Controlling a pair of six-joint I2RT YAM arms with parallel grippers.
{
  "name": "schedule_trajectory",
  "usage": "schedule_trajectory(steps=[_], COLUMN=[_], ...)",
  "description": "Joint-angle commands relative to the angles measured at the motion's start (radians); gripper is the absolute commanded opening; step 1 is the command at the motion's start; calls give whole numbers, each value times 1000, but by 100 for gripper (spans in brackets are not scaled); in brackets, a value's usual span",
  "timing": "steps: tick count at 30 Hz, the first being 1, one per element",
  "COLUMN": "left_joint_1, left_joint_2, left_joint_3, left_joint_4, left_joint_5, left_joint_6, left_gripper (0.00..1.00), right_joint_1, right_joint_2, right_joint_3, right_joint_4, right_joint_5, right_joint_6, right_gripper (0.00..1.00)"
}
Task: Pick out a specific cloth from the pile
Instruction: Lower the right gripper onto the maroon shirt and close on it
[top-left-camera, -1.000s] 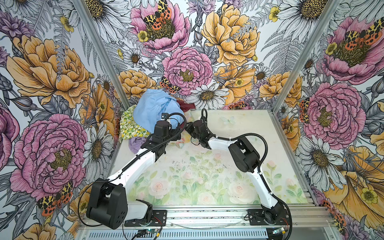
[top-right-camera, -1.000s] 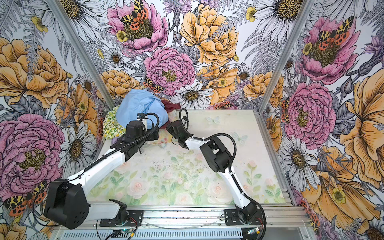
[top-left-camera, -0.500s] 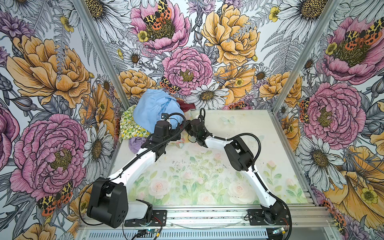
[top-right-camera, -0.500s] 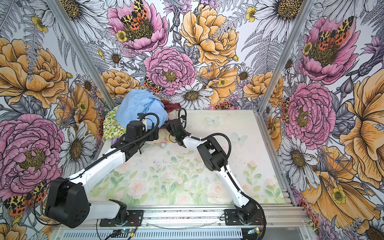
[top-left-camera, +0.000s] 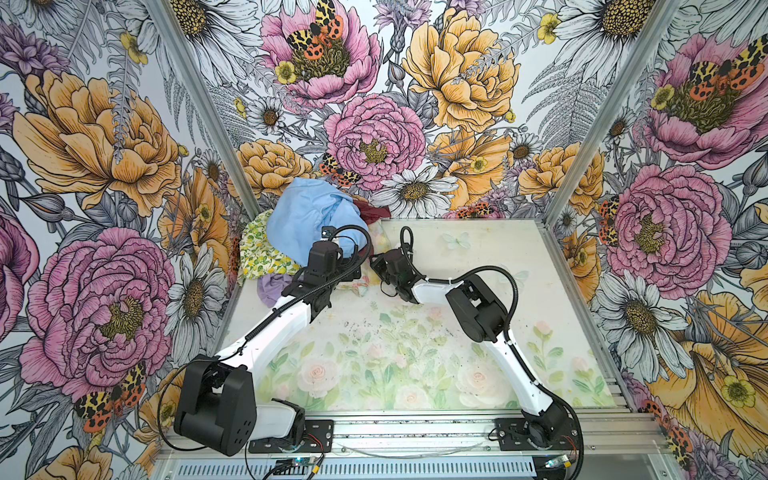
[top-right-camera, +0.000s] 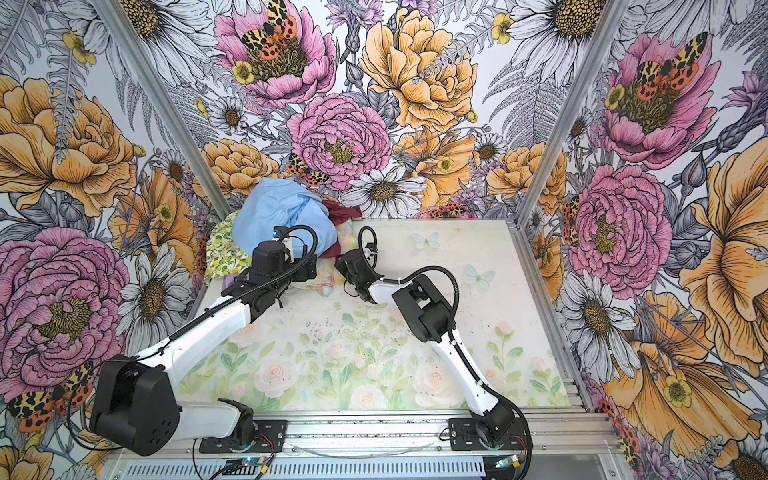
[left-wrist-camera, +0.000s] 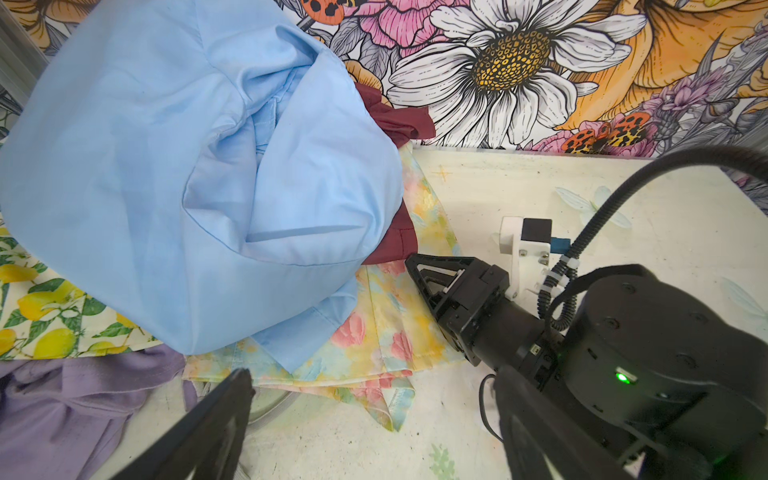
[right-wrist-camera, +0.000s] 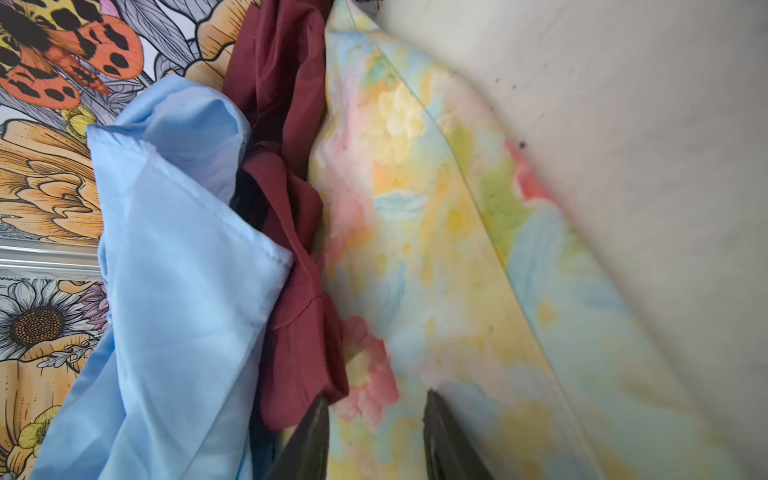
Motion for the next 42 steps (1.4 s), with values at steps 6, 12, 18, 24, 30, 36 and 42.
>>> schedule_trajectory(steps=[6,12,18,24,30,36,42], left_joint_1=[11,11,13,13,15,15,15], left_joint_2=[10,12,15,18,24,27,30], left_joint_3=[19,19,21,22,24,25,25], left_joint_4=[8,10,10,10,10,11,12], left_joint_5=[-10,-9,-8,-6,-3,1,3], left_joint_6=[-11,-9,-9,-9,-10,-11,-11], left_gripper=[92,91,92,92,91,91,91], right_joint_1=[1,-1,0,-2,-3,-10,-14], right_joint_2=[-8,29,87,60,18,47,87], right_joint_3=[43,116,200,164,79,107,175], right_joint_4=[18,24,-8,2,15,19,9], right_joint_5=[21,28,14,23,47,35,20], right_joint_6=[-15,-14,9,-12,-10,-7,-3], right_gripper=[40,41,41,41,41,41,41])
